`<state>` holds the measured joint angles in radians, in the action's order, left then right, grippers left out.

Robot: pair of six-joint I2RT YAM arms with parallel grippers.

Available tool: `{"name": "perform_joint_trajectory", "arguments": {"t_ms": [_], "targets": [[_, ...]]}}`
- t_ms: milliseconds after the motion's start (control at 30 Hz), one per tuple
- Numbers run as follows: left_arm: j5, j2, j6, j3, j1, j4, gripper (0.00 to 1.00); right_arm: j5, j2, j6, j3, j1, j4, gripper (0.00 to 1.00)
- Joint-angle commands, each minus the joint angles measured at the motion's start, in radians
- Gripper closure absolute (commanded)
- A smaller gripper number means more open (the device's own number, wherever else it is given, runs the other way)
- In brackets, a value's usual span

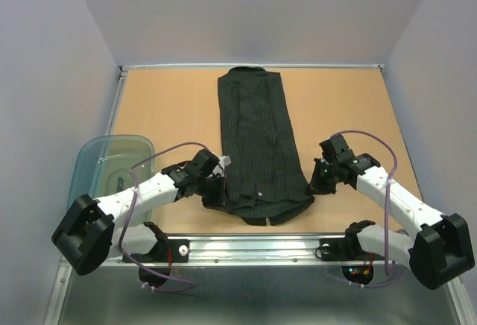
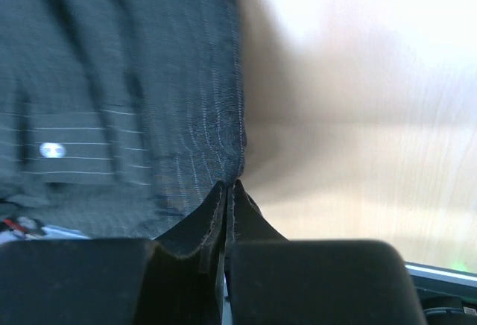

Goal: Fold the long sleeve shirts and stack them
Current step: Fold the shirt

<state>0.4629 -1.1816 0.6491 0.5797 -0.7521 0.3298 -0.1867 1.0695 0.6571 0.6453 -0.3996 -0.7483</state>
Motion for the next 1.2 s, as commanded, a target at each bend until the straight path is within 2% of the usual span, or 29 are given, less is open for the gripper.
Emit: {"name": "perform_joint_trajectory", "arguments": {"t_ms": [0,300,600,833,1167], "targets": [[0.0,0.014,0.009,0.087,0.003,0.067,1.0,0.029,0.041,-0.051,0.216,-0.001,-0.043,0.99],[-0.007,-0.075,-0.071,0.293,0.146,0.069,1.0,0.073,0.266,-0.129,0.528,0.001,-0.054,0.99],[0.025,-0.268,-0.124,0.477,0.309,0.005,1.0,0.089,0.558,-0.168,0.806,0.034,-0.005,0.99],[0.016,-0.43,-0.166,0.643,0.387,-0.008,1.0,0.081,0.744,-0.186,1.017,0.08,0.024,0.99],[-0.032,-0.592,-0.204,0.775,0.439,-0.044,1.0,0.082,0.941,-0.214,1.202,0.122,0.059,0.99]]}}
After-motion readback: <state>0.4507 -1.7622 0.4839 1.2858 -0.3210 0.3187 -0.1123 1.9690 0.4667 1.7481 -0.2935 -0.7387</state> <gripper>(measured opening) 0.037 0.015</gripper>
